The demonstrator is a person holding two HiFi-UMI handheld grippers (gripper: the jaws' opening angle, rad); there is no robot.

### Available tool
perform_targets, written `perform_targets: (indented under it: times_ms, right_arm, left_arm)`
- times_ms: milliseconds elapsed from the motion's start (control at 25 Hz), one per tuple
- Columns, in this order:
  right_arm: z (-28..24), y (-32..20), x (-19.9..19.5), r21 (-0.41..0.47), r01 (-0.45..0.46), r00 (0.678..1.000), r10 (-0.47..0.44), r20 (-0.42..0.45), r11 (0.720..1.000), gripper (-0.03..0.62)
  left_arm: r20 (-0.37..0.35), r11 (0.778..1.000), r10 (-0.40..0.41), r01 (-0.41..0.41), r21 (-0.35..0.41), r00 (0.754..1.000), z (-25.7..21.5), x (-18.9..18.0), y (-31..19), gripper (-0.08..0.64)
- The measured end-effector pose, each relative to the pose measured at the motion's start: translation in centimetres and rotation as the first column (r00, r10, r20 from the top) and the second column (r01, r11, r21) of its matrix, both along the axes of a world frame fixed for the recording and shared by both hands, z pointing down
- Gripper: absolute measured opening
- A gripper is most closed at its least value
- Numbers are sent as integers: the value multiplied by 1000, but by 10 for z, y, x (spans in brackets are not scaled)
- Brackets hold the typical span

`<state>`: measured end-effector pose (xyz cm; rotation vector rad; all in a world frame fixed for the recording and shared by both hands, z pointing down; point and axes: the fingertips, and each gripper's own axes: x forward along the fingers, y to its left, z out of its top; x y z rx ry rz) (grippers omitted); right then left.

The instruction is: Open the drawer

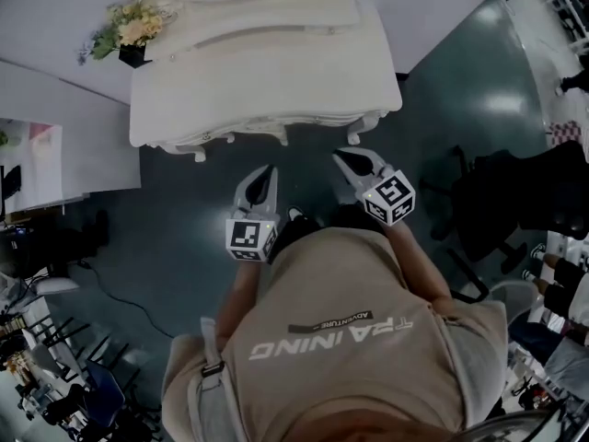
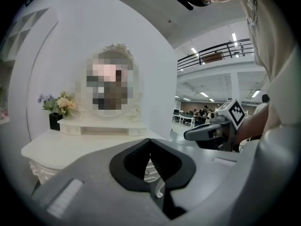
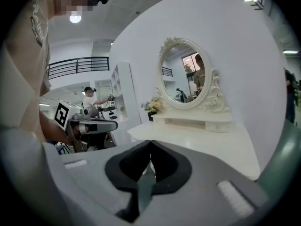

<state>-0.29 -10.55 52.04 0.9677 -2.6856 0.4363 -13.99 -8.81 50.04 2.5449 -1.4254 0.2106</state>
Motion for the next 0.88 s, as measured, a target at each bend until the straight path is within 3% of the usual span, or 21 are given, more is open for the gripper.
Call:
perform_targets:
  times_ms: [160, 320, 480, 720, 880]
  right_arm:
    - [12, 2, -6, -28, -13, 999, 12, -40, 1000, 3]
    - [25, 1, 12, -76, -53, 998, 51, -31, 996, 3]
    - [31, -24, 13, -73, -32, 999, 31, -23, 997, 3]
    - [43, -77, 29, -79, 23, 999, -21, 30, 997, 3]
    - [60, -120, 57, -93, 48, 999, -47, 15, 994, 3]
  left_arm:
    - [-23, 999, -16, 15, -40, 1000, 20, -17, -15, -2]
    - [-19, 999, 1, -1, -38, 1000, 24, -6, -26, -2]
    - [-22, 998, -13, 12, -61, 1000, 31, 4, -53, -2]
    - [5, 998, -32, 32, -60, 999, 12, 38, -95, -2]
    - [59, 997, -6, 10, -70, 998, 9, 76, -129, -2]
